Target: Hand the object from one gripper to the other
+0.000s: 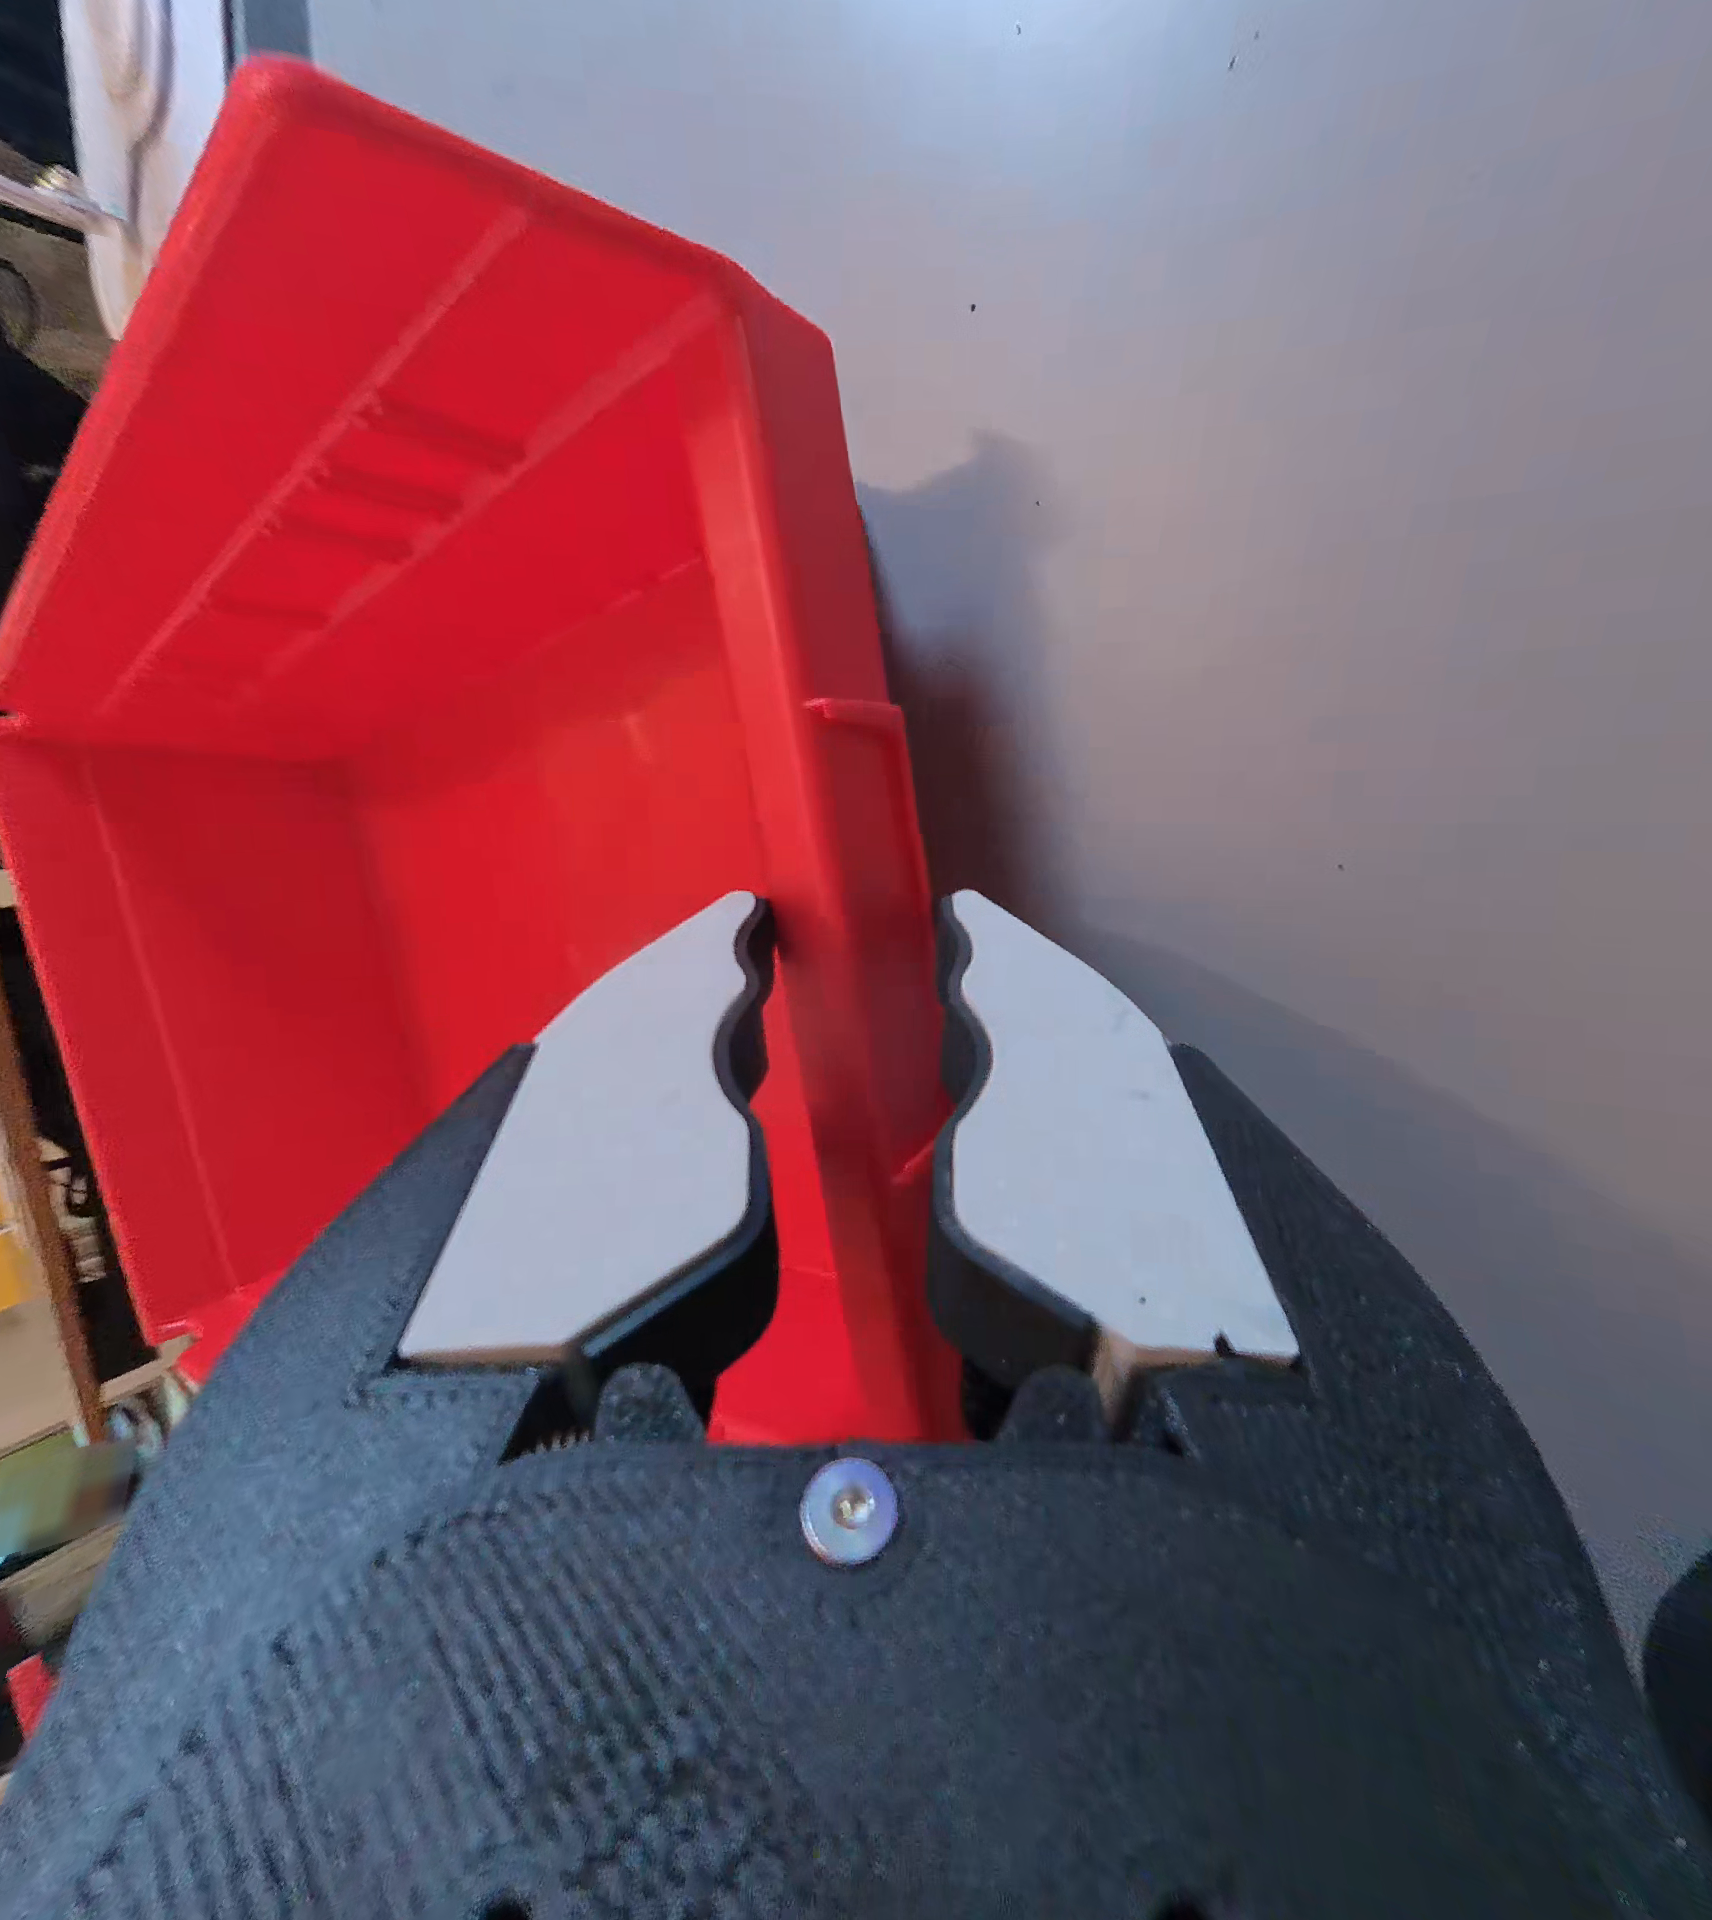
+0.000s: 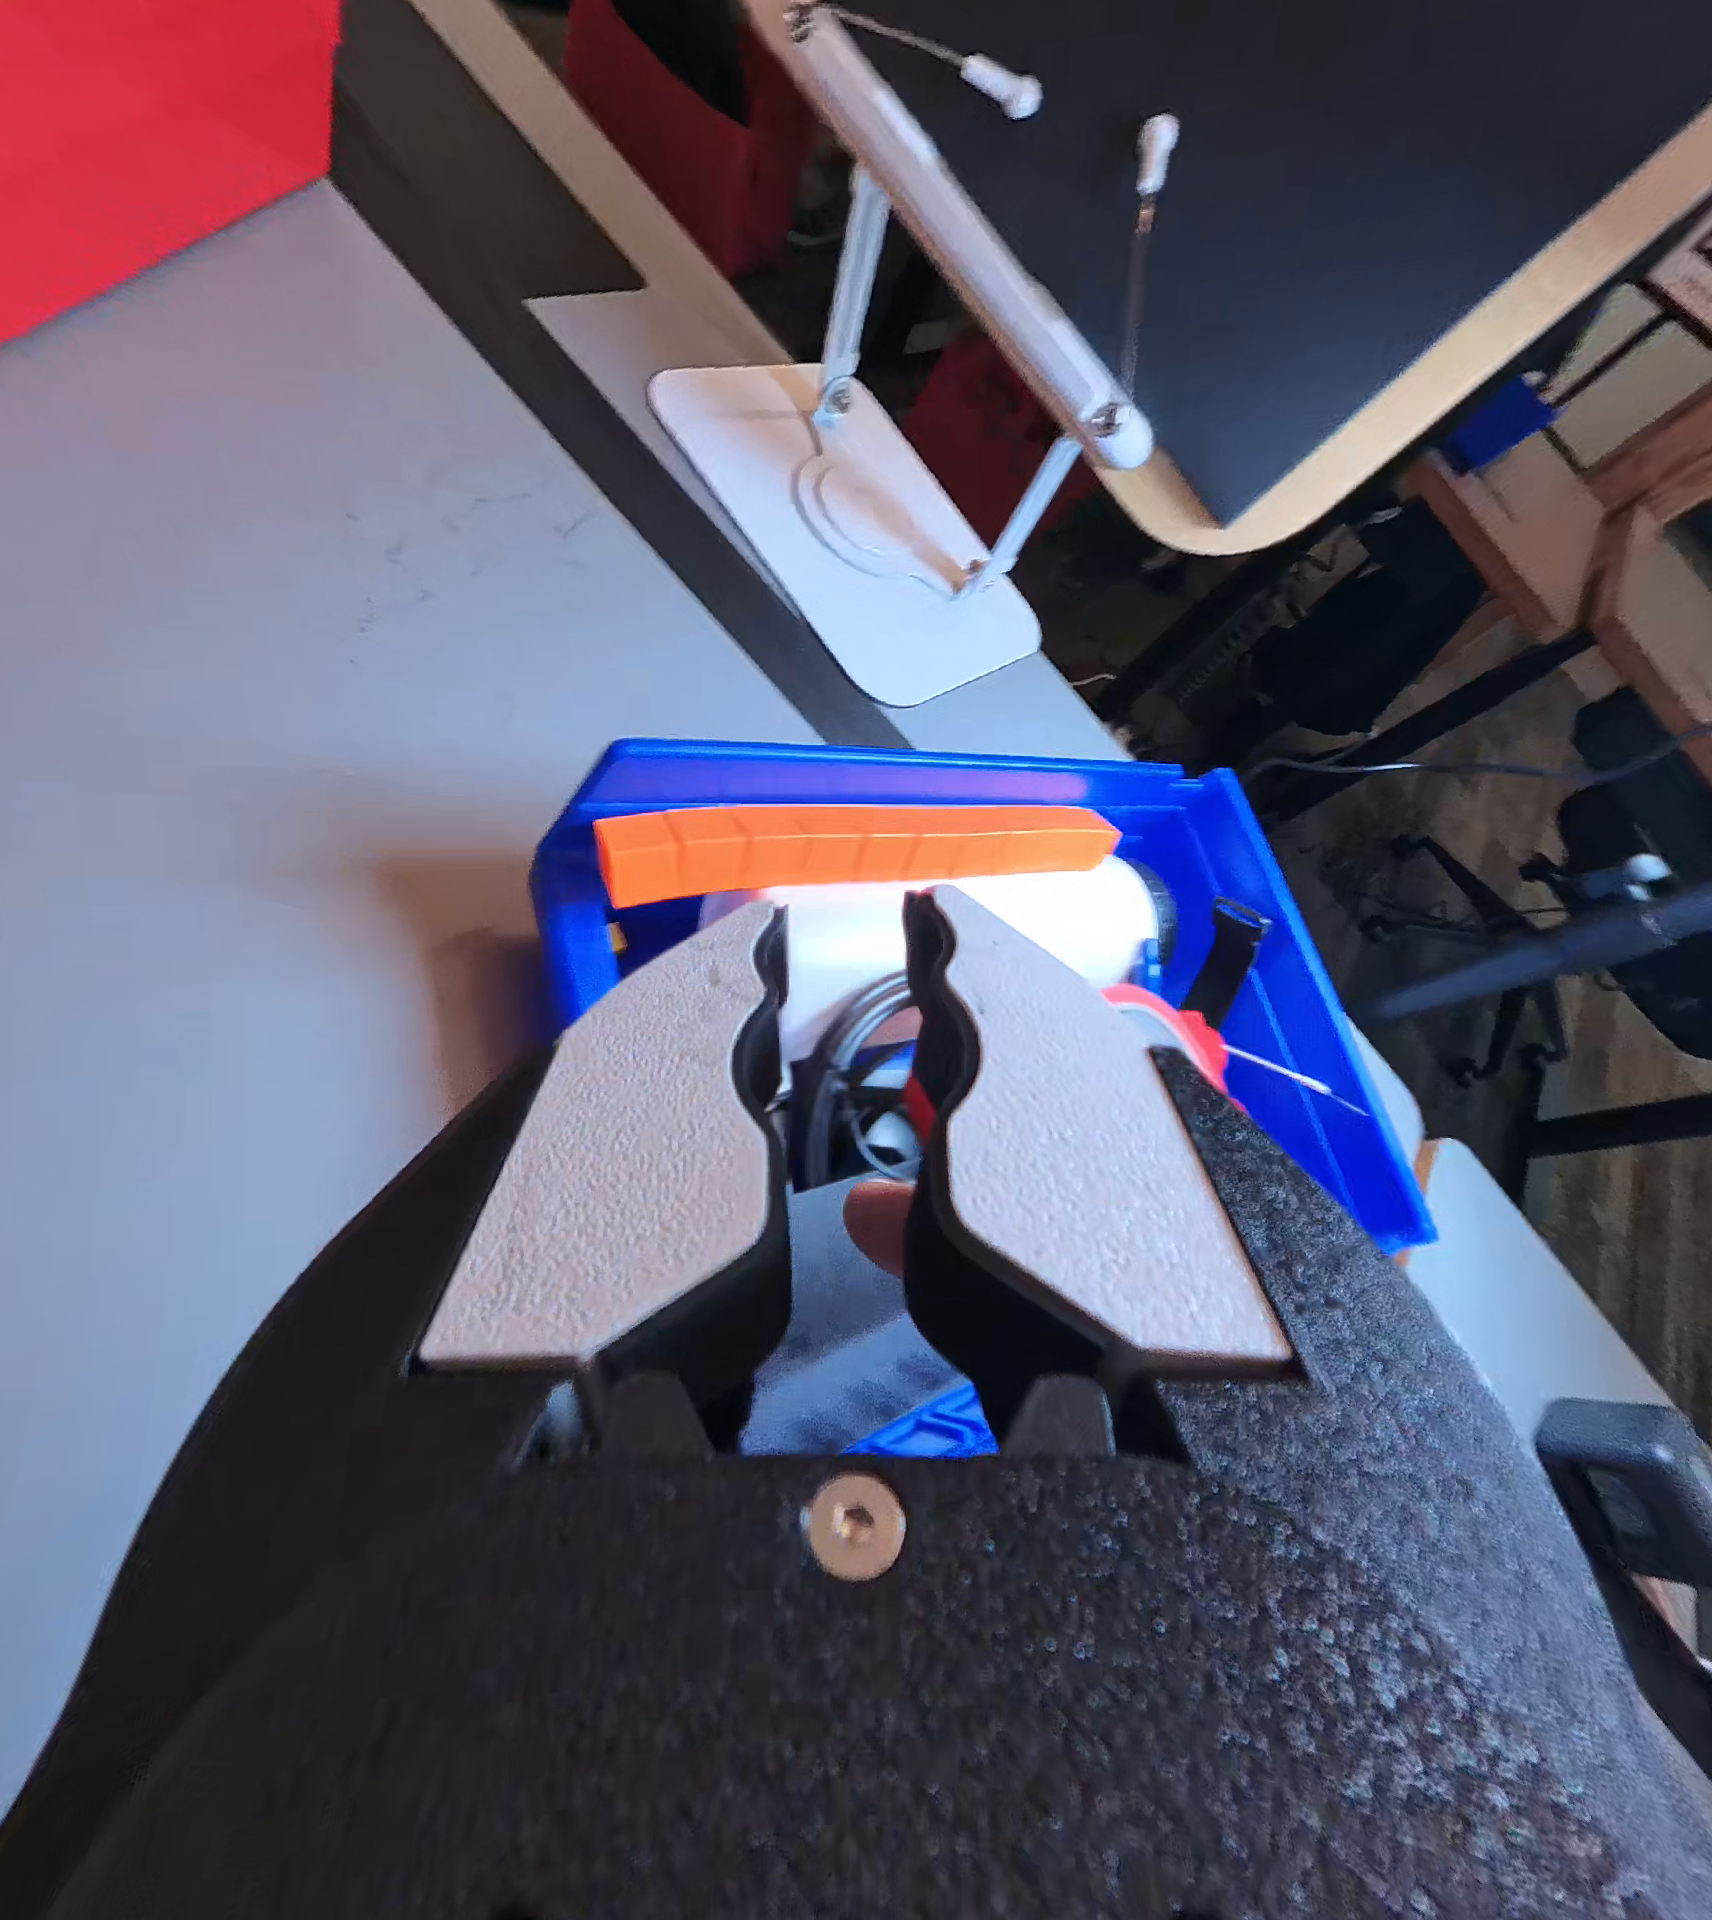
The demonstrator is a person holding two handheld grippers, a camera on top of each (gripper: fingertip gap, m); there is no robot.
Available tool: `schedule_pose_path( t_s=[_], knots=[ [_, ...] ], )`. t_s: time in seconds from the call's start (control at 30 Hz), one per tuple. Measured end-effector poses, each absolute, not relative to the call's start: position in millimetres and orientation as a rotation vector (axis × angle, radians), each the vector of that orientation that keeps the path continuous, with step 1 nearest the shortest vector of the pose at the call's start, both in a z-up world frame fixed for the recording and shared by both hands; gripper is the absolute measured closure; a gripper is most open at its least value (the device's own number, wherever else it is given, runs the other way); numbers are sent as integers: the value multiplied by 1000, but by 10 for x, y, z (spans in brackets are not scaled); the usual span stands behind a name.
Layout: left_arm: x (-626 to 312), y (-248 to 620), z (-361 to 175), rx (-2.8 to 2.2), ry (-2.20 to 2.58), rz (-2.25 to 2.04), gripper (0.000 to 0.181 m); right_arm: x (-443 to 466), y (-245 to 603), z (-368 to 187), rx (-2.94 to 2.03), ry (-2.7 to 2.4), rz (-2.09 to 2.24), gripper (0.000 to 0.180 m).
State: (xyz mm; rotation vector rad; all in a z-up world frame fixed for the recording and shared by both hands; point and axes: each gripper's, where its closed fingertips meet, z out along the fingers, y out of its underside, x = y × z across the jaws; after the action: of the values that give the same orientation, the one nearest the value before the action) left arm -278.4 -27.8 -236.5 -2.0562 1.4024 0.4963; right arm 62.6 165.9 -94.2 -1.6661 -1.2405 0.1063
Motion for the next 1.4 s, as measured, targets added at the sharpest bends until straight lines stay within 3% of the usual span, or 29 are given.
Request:
schedule_pose_path(
  t_s=[0.1,0.27,0.43,0.5,0.7,0.93,1.0,1.13,1.27,1.4],
  knots=[
    [-2762,-265,-2365,-2003,1419,530,150,596,1425,-1201,-1705,-1372,115,152],
    [-2673,-194,-2360,-1946,1448,533,150,722,1111,-1912,-1866,-1662,-60,122],
    [-2430,-1,-2360,-1884,1503,504,150,872,1338,-2364,-1869,-1799,-463,128],
    [-2284,102,-2358,-1849,1530,487,150,906,1472,-2367,-1797,-1833,-610,144],
    [-1714,467,-2352,-1685,1657,415,149,842,1452,-2394,-1686,-1851,-575,146],
    [-1146,811,-2164,-1473,1642,301,144,793,740,-2366,-1560,-1901,-467,145],
    [-1100,751,-1981,-1514,1499,192,142,761,419,-2249,-1519,-1856,-376,148],
    [-934,373,-1752,-1699,1153,-230,141,615,-315,-1713,-1614,-1493,302,148],
    [-674,161,-1803,-1826,852,-462,148,1341,154,-1432,-1713,-867,209,138],
    [-380,308,-1985,-1930,585,-549,148,1669,456,-1679,-1862,-584,272,117]
  ],
)
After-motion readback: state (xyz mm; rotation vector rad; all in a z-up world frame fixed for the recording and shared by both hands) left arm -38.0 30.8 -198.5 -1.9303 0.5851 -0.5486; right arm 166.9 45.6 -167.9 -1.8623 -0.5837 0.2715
